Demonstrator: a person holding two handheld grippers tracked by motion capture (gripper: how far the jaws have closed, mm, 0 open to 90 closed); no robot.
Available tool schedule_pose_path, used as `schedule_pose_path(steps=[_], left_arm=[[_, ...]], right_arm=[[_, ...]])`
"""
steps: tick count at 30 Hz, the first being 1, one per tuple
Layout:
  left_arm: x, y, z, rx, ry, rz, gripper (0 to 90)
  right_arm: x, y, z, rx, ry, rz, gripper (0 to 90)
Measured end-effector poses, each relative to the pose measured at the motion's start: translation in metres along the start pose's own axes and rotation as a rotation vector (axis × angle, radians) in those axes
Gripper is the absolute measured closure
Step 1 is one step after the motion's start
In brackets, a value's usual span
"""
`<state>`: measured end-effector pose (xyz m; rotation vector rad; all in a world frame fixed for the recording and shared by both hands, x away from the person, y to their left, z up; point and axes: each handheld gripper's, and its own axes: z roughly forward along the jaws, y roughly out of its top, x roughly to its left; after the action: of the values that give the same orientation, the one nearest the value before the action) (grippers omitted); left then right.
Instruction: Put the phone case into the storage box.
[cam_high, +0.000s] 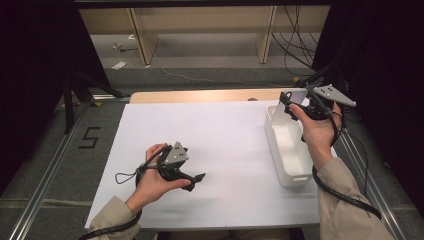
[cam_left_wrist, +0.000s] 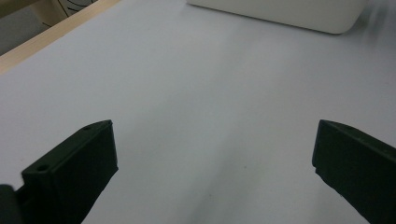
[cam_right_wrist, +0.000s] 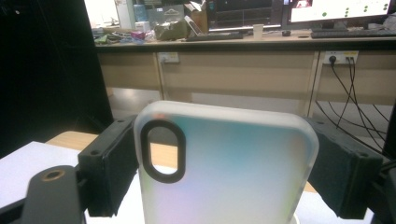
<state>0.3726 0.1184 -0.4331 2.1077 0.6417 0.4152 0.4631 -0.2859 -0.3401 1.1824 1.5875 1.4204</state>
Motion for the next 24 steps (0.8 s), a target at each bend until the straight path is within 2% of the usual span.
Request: schedule_pose_path(steps=[24], left_arm=[[0.0002,-0.0001,0.0002,-0.003,0.000,-0.002,0.0]], right_arm=[[-0.0046,-0.0011,0.0001,0.003,-0.016,0.002,18.3]])
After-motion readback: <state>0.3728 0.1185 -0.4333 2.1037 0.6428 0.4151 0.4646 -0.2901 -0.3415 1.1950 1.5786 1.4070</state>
